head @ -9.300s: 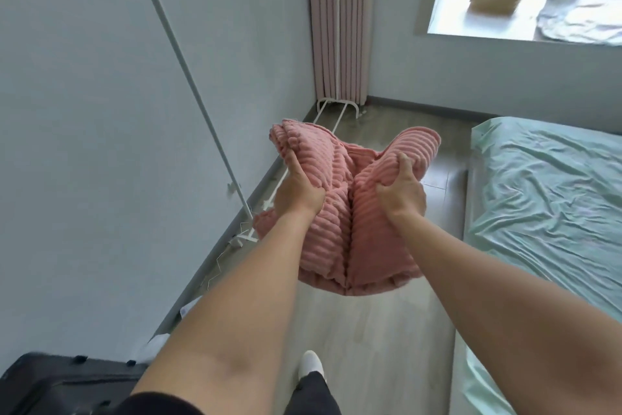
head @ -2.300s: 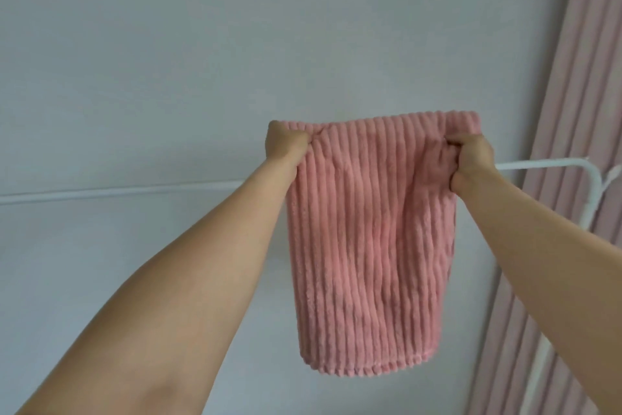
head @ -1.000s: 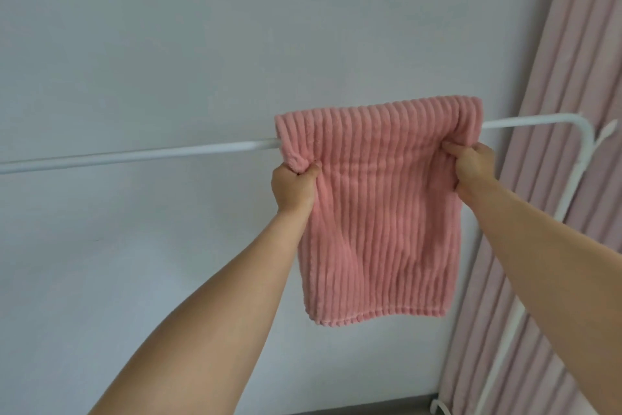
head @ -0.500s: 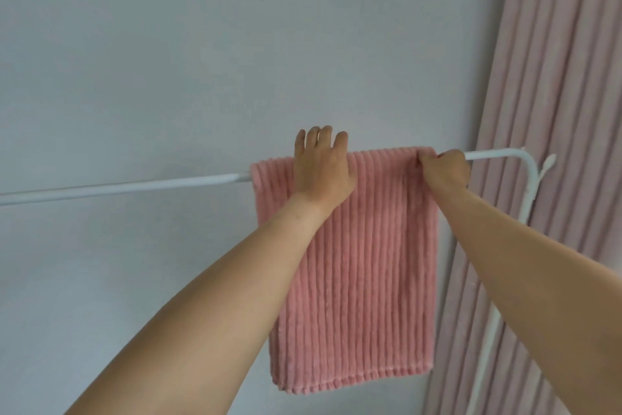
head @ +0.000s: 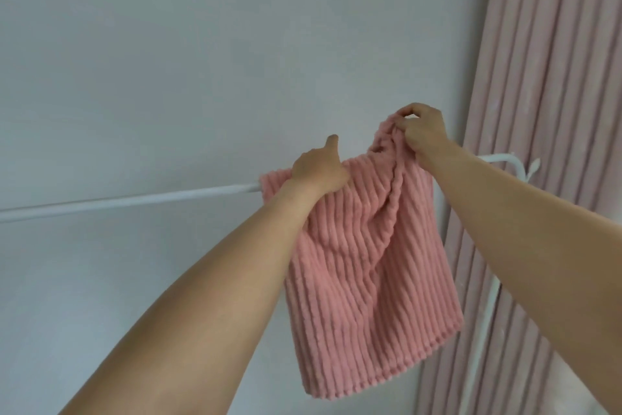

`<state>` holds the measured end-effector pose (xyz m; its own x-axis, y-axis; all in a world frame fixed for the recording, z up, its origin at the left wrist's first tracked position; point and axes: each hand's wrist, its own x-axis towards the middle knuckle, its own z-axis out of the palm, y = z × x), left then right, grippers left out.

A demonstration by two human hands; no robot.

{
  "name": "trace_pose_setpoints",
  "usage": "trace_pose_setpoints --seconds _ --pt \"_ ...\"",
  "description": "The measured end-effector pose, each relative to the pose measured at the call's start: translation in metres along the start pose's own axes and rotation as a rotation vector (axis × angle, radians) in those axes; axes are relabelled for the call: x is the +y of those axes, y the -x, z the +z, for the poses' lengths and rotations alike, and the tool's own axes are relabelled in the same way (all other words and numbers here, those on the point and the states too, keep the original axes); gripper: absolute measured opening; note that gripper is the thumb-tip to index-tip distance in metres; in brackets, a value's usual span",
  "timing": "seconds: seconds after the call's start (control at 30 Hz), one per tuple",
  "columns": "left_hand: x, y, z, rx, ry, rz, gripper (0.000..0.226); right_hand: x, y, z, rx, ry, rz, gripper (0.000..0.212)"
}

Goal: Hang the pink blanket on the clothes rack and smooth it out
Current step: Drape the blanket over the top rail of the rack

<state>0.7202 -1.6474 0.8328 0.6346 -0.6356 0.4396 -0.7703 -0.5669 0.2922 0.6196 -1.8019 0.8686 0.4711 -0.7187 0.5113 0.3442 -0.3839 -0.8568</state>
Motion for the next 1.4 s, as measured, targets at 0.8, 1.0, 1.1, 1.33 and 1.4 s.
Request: trace_pose_setpoints --seconds 0.8,1.0,1.1,1.33,1.4 --pt "-0.142 -0.025 -0.093 0.197 0.014 0.397 0.01 -0.011 0.113 0.135 0.121 1.105 -0.07 0.007" --pt "-0.171 -0.003 -0.124 0.003 0.263 0.393 0.018 -0.049 0.118 0.176 0.273 0.723 -0.016 0.016" --pt "-0.187 0.012 -0.134 0.026 0.183 0.349 0.014 -0.058 0.13 0.197 0.206 0.65 0.01 0.015" --pt "-0.241 0.05 -0.145 0.164 -0.113 0.179 0.018 -0.094 0.186 0.241 0.02 0.588 -0.017 0.008" --pt "-0.257 0.063 -0.159 0.167 -0.111 0.138 0.026 -0.108 0.207 0.261 -0.03 0.541 -0.038 0.013"
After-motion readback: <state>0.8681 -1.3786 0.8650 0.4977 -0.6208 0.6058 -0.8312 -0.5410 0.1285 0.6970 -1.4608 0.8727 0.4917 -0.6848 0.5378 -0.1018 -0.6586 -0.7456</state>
